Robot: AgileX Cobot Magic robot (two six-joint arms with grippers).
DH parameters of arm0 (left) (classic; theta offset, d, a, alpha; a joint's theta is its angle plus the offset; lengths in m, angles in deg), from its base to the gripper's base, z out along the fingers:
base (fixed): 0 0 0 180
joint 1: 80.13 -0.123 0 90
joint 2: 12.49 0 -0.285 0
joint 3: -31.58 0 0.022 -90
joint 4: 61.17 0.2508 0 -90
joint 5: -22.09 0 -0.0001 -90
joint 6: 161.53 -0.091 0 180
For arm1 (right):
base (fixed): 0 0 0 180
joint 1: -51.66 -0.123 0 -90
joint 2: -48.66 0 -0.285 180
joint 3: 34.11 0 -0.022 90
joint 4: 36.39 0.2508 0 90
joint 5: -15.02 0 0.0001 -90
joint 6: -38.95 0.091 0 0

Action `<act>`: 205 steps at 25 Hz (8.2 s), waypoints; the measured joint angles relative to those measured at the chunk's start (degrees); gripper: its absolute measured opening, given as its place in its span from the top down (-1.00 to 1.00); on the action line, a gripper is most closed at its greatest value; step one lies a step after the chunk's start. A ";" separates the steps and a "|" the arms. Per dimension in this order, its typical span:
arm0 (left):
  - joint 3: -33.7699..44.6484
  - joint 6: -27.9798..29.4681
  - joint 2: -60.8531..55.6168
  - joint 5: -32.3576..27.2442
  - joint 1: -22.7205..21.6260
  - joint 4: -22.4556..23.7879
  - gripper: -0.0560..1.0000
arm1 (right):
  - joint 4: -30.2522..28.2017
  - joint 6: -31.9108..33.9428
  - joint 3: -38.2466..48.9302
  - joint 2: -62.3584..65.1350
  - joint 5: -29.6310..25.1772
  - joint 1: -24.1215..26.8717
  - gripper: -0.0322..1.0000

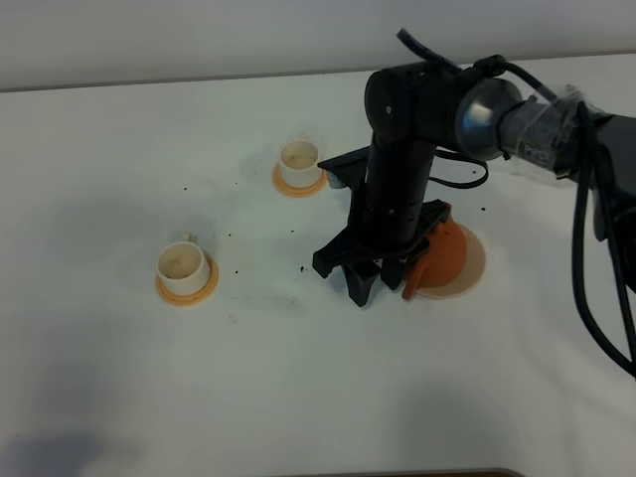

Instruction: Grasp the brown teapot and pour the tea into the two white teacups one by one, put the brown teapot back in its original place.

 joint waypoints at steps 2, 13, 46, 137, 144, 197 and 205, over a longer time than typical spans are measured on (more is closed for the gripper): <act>0.00 0.00 0.00 0.00 0.00 0.00 0.01 | 0.69 -0.40 0.00 1.47 0.02 0.00 0.10; 0.00 0.00 0.00 0.05 0.00 0.00 0.01 | 2.91 -5.00 0.81 2.93 -0.09 -0.35 0.10; 0.00 0.06 0.00 0.05 0.00 0.00 0.01 | -5.12 -2.58 11.99 7.44 -0.20 -0.09 0.10; 0.00 0.01 0.00 0.05 0.00 0.00 0.01 | -7.15 17.64 10.80 9.10 1.01 4.84 0.30; 0.00 0.01 0.00 0.05 0.00 0.00 0.01 | -7.15 17.64 10.80 9.08 1.06 4.84 0.34; 0.00 0.07 0.00 0.05 0.00 0.00 0.01 | -10.96 17.53 7.82 8.42 -0.85 4.84 0.75; 0.00 0.02 0.00 0.05 0.00 0.00 0.01 | -11.09 17.53 7.82 8.37 -0.85 4.84 0.72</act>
